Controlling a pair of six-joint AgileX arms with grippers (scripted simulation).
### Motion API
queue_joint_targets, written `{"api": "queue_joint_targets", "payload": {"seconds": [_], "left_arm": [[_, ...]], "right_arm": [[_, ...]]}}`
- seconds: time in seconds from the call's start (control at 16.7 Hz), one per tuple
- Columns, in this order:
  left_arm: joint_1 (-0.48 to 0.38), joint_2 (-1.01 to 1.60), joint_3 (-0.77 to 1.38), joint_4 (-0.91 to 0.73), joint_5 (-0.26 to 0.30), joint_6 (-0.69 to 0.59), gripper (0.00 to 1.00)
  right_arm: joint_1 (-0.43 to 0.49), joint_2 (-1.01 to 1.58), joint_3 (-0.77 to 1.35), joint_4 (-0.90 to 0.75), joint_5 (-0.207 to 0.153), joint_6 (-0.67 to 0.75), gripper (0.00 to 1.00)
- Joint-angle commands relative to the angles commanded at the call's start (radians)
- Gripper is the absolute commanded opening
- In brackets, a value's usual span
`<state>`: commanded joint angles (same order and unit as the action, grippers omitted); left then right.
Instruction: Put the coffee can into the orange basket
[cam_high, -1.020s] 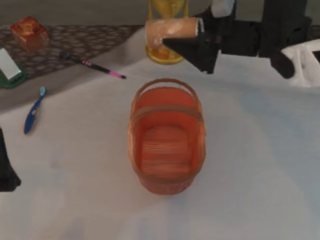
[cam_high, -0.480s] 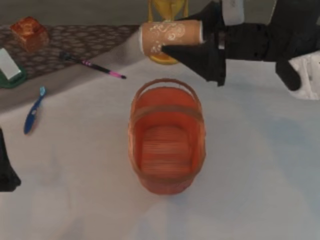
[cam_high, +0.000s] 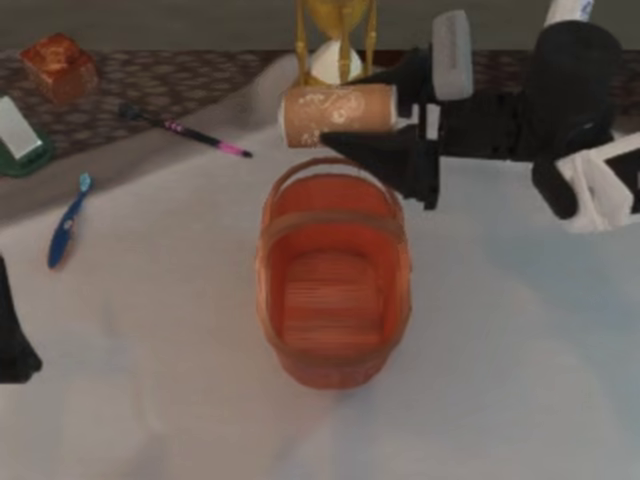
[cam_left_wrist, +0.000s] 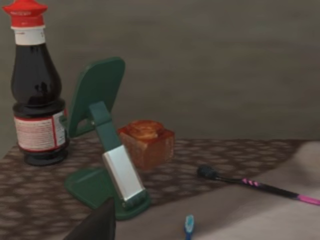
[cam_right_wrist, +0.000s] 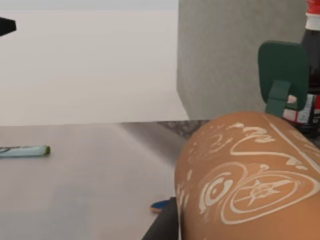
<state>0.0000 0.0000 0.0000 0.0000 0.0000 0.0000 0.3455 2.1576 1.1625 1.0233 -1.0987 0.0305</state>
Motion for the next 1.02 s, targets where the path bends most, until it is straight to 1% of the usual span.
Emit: {"api": "queue_joint_targets", "payload": {"seconds": [0.12,0.24,0.54,1.02], "left_arm": [[0.0,0.0,0.0,0.0,0.0,0.0,1.0],[0.0,0.0,0.0,0.0,0.0,0.0,1.0],[0.0,0.0,0.0,0.0,0.0,0.0,1.0],[0.0,0.0,0.0,0.0,0.0,0.0,1.0]], "right_arm": [[0.003,0.068,-0.019,0.093,0.001,-0.001,0.0],[0.005,0.116,-0.035,0.148,0.002,-0.002,0.0],[0.006,0.128,-0.04,0.162,0.003,-0.002,0.0],[0.006,0.128,-0.04,0.162,0.003,-0.002,0.6]]}}
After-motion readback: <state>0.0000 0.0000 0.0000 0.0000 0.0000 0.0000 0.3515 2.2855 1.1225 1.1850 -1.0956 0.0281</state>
